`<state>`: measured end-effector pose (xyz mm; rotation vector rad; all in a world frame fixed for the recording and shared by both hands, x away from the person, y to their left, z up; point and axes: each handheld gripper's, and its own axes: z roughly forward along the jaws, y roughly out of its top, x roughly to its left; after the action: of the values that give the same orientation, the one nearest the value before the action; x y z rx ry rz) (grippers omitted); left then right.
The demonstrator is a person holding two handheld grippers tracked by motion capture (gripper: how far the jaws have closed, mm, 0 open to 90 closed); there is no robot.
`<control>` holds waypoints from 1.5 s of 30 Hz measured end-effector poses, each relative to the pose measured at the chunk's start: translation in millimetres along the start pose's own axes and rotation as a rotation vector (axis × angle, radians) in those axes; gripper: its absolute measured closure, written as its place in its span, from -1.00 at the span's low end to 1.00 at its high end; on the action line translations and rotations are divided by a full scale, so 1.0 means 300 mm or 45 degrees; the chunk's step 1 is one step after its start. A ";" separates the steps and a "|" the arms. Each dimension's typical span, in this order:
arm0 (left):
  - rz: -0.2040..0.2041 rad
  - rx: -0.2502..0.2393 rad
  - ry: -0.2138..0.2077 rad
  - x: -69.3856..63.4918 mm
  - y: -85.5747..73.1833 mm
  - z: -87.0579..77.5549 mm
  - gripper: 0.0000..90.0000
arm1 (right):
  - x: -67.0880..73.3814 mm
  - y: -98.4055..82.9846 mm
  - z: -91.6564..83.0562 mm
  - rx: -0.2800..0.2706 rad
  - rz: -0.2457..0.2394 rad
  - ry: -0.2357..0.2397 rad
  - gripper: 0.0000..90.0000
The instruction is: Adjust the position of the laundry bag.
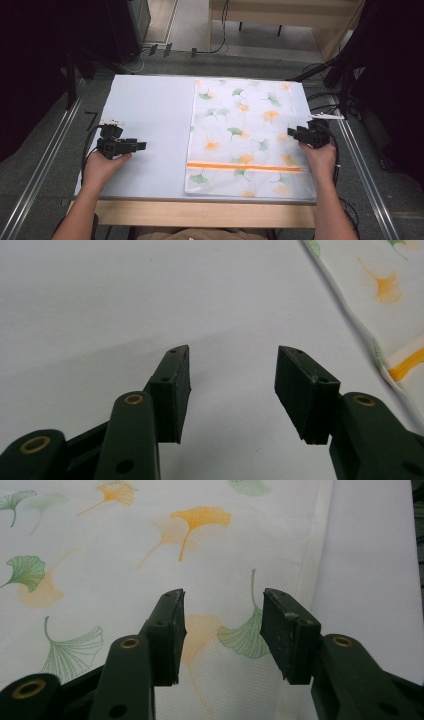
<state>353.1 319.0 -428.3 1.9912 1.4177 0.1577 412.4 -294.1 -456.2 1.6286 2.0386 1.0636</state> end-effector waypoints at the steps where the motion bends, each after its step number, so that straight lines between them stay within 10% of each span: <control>1: 0.000 0.000 0.000 0.000 0.000 0.000 0.06 | 0.000 0.000 0.000 0.000 0.000 0.000 0.19; 45: 0.043 -0.006 0.016 -0.053 0.005 0.011 -0.01 | 0.024 -0.003 0.023 0.086 -0.051 0.014 0.05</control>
<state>349.3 303.4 -425.5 2.0142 1.3911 0.1887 414.0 -285.0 -460.0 1.6103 2.1270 1.0027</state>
